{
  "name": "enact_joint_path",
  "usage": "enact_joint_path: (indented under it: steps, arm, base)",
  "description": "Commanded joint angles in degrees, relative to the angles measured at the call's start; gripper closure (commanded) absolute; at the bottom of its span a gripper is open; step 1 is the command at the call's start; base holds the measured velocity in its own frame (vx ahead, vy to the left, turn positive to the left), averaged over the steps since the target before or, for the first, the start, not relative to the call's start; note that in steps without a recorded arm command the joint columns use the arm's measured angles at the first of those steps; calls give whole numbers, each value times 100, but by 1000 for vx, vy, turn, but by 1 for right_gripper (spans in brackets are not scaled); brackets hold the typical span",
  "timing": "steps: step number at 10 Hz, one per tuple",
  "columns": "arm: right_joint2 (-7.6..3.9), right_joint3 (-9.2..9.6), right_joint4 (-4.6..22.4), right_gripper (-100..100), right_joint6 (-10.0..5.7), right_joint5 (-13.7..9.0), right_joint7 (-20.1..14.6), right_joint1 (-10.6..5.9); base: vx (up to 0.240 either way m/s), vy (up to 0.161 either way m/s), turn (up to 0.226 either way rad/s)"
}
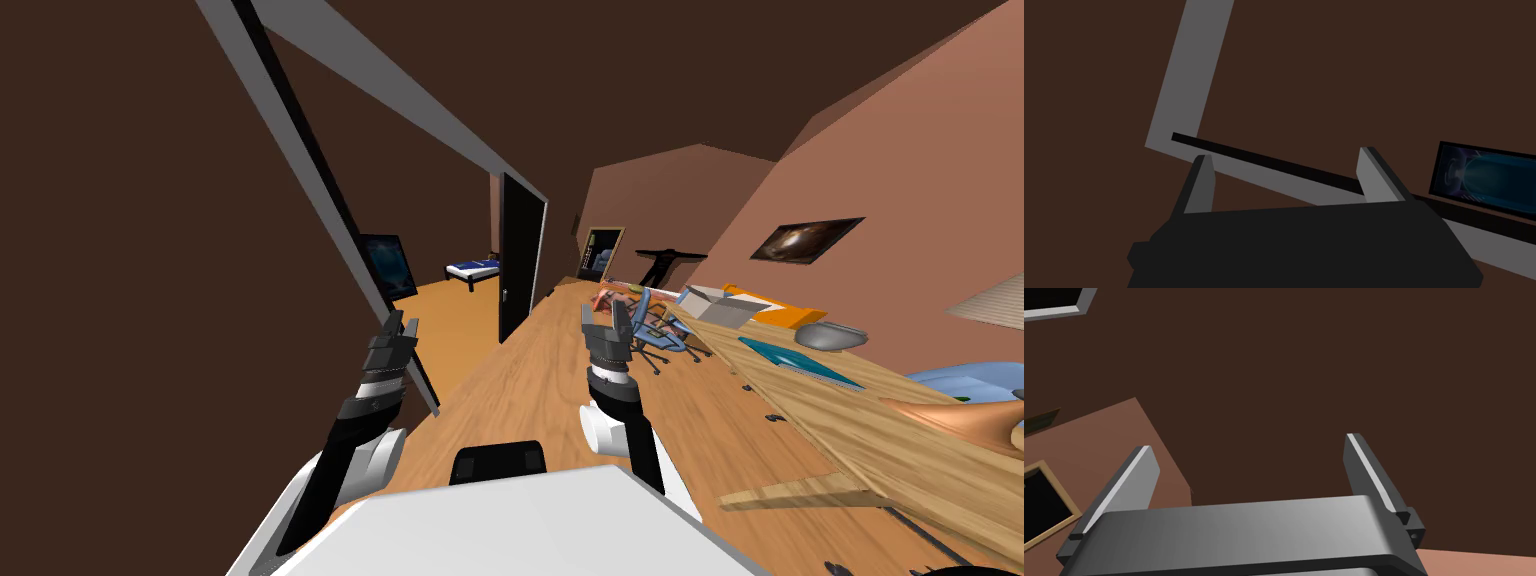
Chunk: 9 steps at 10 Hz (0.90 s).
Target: Push the door open
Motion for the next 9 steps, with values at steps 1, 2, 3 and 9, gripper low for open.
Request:
enact_joint_path:
  steps: [1, 2, 3, 9]
  arm:
    - [-66, 129, 181, -100, -19, -8, -19, -71]
    - [-93, 191, 267, -100, -27, -11, -28, -105]
    - [-134, 283, 396, -100, -41, -17, -42, -156]
    - [-296, 752, 1053, -100, -108, -45, -112, -415]
  base:
    - [136, -11, -27]
    - [232, -32, -35]
    - [234, -46, -31]
    - [154, -26, -24]
